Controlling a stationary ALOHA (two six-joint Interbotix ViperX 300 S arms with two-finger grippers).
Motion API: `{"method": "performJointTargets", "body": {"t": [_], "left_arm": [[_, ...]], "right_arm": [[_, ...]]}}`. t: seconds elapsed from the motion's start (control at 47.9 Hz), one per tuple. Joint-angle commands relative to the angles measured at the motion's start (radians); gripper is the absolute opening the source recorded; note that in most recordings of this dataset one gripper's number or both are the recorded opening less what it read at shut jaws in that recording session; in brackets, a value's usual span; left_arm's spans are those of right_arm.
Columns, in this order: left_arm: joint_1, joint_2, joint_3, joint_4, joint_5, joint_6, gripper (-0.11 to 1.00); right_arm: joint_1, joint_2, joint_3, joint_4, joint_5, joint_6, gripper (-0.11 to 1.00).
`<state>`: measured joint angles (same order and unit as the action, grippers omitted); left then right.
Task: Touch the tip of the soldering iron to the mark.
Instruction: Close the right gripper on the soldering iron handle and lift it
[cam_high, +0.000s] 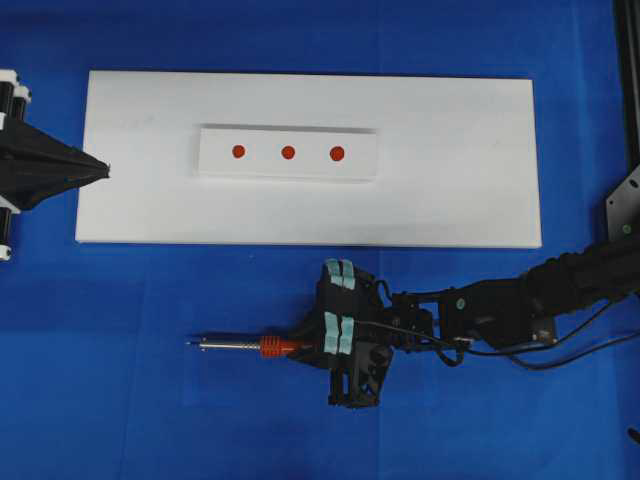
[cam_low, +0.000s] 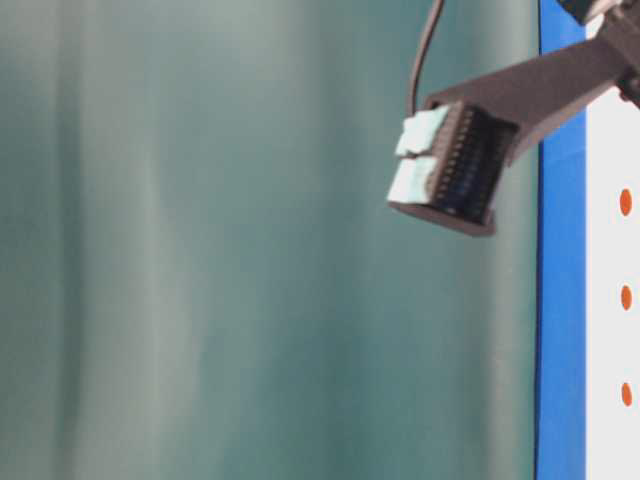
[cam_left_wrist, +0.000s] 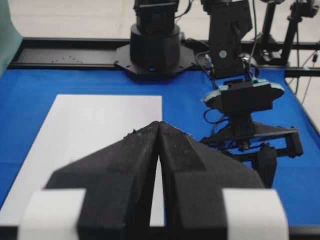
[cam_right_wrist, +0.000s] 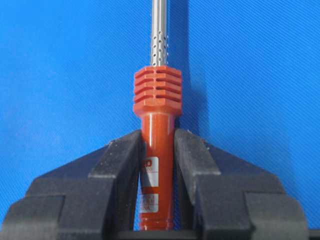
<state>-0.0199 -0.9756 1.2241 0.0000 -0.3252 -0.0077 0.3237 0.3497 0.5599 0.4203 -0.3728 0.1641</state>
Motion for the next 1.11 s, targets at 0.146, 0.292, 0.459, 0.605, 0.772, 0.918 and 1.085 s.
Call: {"method": "performJointTargets", "body": {"t": [0.146, 0.292, 0.459, 0.605, 0.772, 0.918, 1.085], "left_arm": [[-0.006, 0.003, -0.011, 0.003, -0.018, -0.002, 0.00], [-0.009, 0.003, -0.011, 0.003, -0.018, -0.002, 0.00], [-0.014, 0.003, -0.011, 0.002, -0.018, 0.000, 0.00], [-0.014, 0.003, -0.011, 0.002, -0.026, -0.002, 0.00], [-0.014, 0.003, -0.011, 0.003, -0.032, 0.000, 0.00], [-0.015, 0.003, -0.011, 0.003, -0.032, 0.000, 0.00], [-0.017, 0.003, -0.011, 0.002, -0.031, 0.000, 0.00]], "right_arm": [[-0.021, -0.206, 0.021, 0.003, 0.103, -0.018, 0.06], [-0.038, -0.302, 0.021, -0.002, 0.196, -0.051, 0.06], [-0.048, -0.385, 0.014, -0.002, 0.287, -0.091, 0.06], [-0.055, -0.433, 0.012, -0.012, 0.322, -0.104, 0.06], [-0.057, -0.439, 0.014, -0.032, 0.324, -0.106, 0.06], [-0.067, -0.439, 0.015, -0.041, 0.330, -0.107, 0.06], [-0.135, -0.446, 0.015, -0.078, 0.399, -0.109, 0.06]]}}
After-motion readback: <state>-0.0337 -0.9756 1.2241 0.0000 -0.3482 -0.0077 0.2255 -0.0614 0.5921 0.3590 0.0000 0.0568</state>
